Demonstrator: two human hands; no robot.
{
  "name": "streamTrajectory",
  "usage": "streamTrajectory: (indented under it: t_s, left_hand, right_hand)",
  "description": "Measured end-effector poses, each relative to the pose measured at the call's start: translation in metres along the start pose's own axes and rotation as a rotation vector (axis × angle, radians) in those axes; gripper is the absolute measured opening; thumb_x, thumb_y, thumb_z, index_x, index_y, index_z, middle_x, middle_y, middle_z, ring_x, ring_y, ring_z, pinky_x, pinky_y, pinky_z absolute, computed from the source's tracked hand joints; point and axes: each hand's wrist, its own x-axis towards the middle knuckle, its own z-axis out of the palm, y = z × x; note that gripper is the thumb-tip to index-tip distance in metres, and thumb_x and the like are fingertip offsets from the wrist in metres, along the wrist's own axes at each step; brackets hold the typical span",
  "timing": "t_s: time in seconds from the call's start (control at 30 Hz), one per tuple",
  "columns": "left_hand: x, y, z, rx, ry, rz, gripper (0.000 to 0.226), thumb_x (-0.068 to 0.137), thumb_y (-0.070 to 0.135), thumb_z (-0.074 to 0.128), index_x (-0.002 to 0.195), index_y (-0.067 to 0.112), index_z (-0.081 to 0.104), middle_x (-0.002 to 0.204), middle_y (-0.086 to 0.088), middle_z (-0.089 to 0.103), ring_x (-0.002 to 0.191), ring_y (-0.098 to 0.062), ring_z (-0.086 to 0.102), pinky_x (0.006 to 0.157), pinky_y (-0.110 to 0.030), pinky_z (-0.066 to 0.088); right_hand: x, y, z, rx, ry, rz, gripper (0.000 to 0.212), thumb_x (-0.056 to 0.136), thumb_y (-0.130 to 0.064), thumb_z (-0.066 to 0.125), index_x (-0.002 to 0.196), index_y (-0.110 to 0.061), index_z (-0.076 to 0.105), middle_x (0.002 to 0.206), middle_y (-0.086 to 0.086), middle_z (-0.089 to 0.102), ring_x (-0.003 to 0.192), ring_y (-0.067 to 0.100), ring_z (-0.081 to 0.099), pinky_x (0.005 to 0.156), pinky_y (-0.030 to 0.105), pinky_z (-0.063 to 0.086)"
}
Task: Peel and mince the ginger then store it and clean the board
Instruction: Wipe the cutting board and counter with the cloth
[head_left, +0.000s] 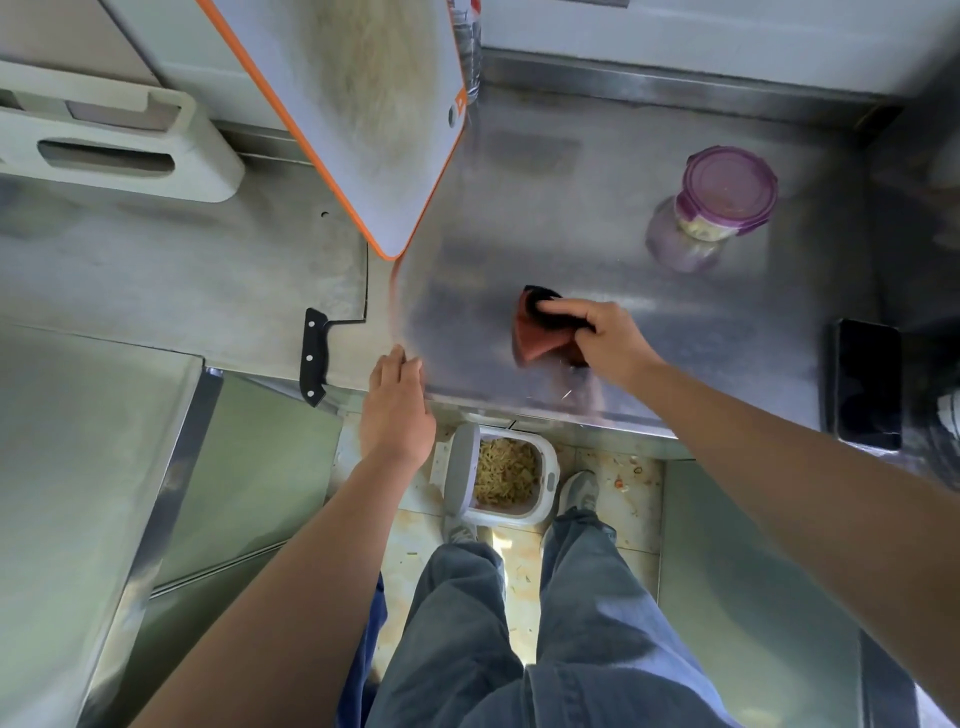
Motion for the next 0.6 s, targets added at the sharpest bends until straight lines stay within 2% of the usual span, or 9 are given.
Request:
streamTrajectory:
  t_s: [0.07, 0.13, 0.2, 0.27, 0.33, 0.4, 0.47, 0.53, 0.6]
  left_hand:
    - [0.000, 0.000, 0.001, 0.005, -0.004, -0.002, 0.054, 0.093, 0.000, 0.043, 0.145, 0.011, 0.032, 0.158, -0.005, 0.015, 0.146, -0.022, 0.011, 0.117, -0.040, 0.025]
    - [0.000, 0.000, 0.001, 0.012, -0.006, -0.002, 0.053, 0.093, 0.000, 0.044, 0.144, 0.011, 0.033, 0.158, -0.006, 0.016, 0.146, -0.023, 0.012, 0.118, -0.040, 0.024]
    - [0.000, 0.001, 0.001, 0.024, -0.003, -0.008, 0.052, 0.093, 0.001, 0.046, 0.143, 0.010, 0.036, 0.158, -0.007, 0.016, 0.146, -0.025, 0.012, 0.117, -0.041, 0.024]
    - [0.001, 0.004, 0.000, 0.047, 0.001, -0.001, 0.052, 0.092, 0.002, 0.048, 0.142, 0.009, 0.036, 0.158, -0.009, 0.016, 0.146, -0.026, 0.013, 0.117, -0.041, 0.025]
    - [0.001, 0.009, 0.002, 0.076, 0.006, 0.037, 0.052, 0.091, 0.002, 0.050, 0.141, 0.011, 0.037, 0.157, -0.010, 0.017, 0.145, -0.027, 0.015, 0.116, -0.040, 0.027]
    - [0.001, 0.014, 0.005, 0.102, -0.002, 0.097, 0.054, 0.090, 0.002, 0.052, 0.141, 0.014, 0.037, 0.156, -0.009, 0.018, 0.144, -0.027, 0.016, 0.116, -0.039, 0.027]
    - [0.001, 0.020, 0.010, 0.123, -0.023, 0.142, 0.055, 0.091, 0.003, 0.051, 0.142, 0.018, 0.035, 0.157, -0.008, 0.015, 0.145, -0.028, 0.014, 0.117, -0.039, 0.025]
    - [0.000, 0.025, 0.015, 0.139, -0.050, 0.151, 0.054, 0.093, 0.006, 0.048, 0.143, 0.020, 0.032, 0.158, -0.008, 0.012, 0.146, -0.028, 0.010, 0.119, -0.039, 0.020]
    - [0.000, 0.028, 0.018, 0.142, -0.063, 0.139, 0.053, 0.095, 0.007, 0.045, 0.145, 0.019, 0.029, 0.159, -0.008, 0.009, 0.147, -0.030, 0.007, 0.119, -0.039, 0.016]
  right_hand:
    - [-0.008, 0.006, 0.015, -0.086, -0.063, -0.022, 0.063, 0.084, 0.016, 0.036, 0.123, -0.024, 0.062, 0.130, -0.003, 0.058, 0.089, 0.018, 0.065, 0.073, 0.023, 0.054]
    - [-0.024, 0.006, 0.028, -0.129, -0.209, -0.039, 0.056, 0.087, 0.014, 0.041, 0.121, -0.025, 0.064, 0.130, -0.011, 0.055, 0.083, 0.009, 0.066, 0.068, 0.015, 0.053]
    - [-0.035, 0.007, 0.031, -0.164, -0.350, -0.063, 0.053, 0.087, 0.013, 0.042, 0.115, -0.025, 0.067, 0.127, -0.010, 0.059, 0.075, -0.011, 0.060, 0.064, 0.004, 0.045]
    - [-0.039, 0.009, 0.022, -0.097, -0.388, -0.027, 0.056, 0.086, 0.014, 0.040, 0.104, -0.029, 0.071, 0.119, -0.005, 0.064, 0.061, -0.010, 0.057, 0.054, 0.006, 0.044]
    - [-0.039, 0.010, 0.005, 0.061, -0.240, 0.049, 0.061, 0.085, 0.015, 0.037, 0.097, -0.033, 0.071, 0.115, 0.000, 0.066, 0.071, 0.006, 0.063, 0.055, 0.013, 0.050]
    - [-0.036, 0.016, -0.011, 0.125, 0.040, 0.071, 0.061, 0.084, 0.017, 0.034, 0.109, -0.026, 0.070, 0.122, 0.002, 0.063, 0.098, 0.018, 0.064, 0.071, 0.009, 0.051]
    - [-0.036, 0.029, -0.018, 0.048, 0.217, 0.076, 0.061, 0.083, 0.016, 0.034, 0.122, -0.020, 0.064, 0.130, 0.003, 0.059, 0.118, 0.019, 0.055, 0.089, 0.008, 0.041]
    - [-0.047, 0.042, -0.011, -0.052, 0.212, 0.070, 0.059, 0.084, 0.015, 0.036, 0.128, -0.017, 0.059, 0.138, 0.001, 0.053, 0.128, 0.018, 0.048, 0.102, 0.011, 0.032]
    - [-0.069, 0.050, 0.009, -0.119, 0.118, 0.017, 0.057, 0.086, 0.015, 0.039, 0.130, -0.017, 0.056, 0.142, -0.002, 0.048, 0.131, 0.016, 0.046, 0.105, 0.009, 0.030]
